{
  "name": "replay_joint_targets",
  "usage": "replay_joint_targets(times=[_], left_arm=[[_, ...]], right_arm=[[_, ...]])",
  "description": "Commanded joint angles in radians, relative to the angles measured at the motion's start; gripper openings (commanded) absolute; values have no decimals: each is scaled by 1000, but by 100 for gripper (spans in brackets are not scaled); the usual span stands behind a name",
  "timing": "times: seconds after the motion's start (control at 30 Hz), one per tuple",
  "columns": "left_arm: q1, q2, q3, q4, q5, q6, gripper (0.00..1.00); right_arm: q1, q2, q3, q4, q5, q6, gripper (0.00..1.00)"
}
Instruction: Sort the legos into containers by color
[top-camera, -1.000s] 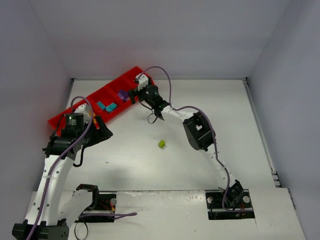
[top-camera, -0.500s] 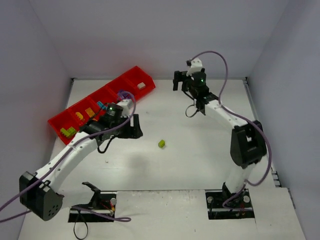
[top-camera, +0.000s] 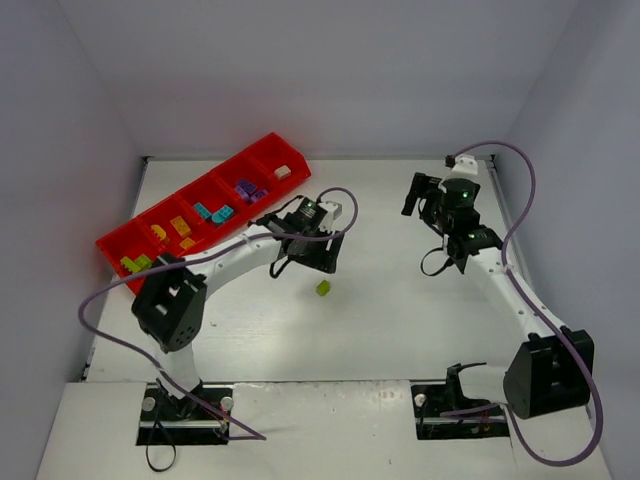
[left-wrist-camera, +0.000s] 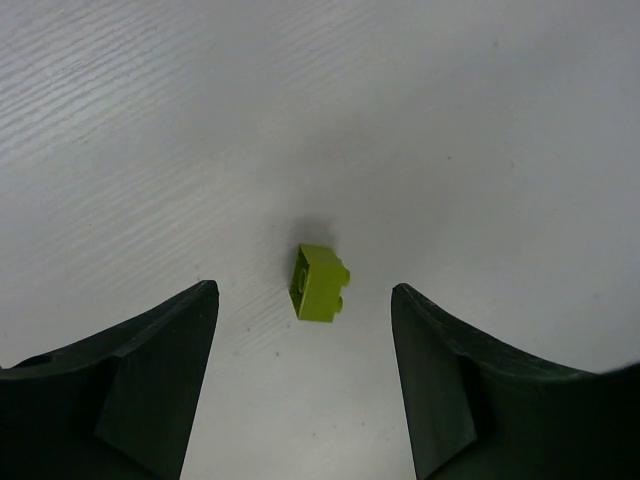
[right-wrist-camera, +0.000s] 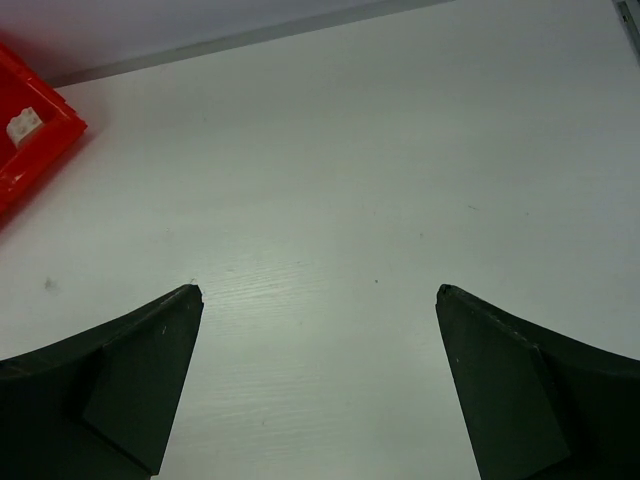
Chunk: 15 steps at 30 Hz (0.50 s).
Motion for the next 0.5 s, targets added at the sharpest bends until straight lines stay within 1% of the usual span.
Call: replay_joint_targets(times=[0.0,0.03,0.13,0.27,0.43,0.47], left_arm=[[-11,57,84,-10,3,45,63],[-14,95,102,-19,2,45,62],[-22,141,113,-30,6,45,59],[-43,146,92,-29,20,48,55],[-57,149,50,-18,25,53,54],[-59,152,45,-10,26,56,48]], right_arm=[[2,-75,-21,-25,8,41,99],[2,-82,-25,-33,9,43,99],[1,-114,-48,-50,12,49,100],[-5,-141,-67,-62,17,52,100],[-5,-141,-81,-71,5,66,100],[-5,-141,-82,-71,2,70,100]])
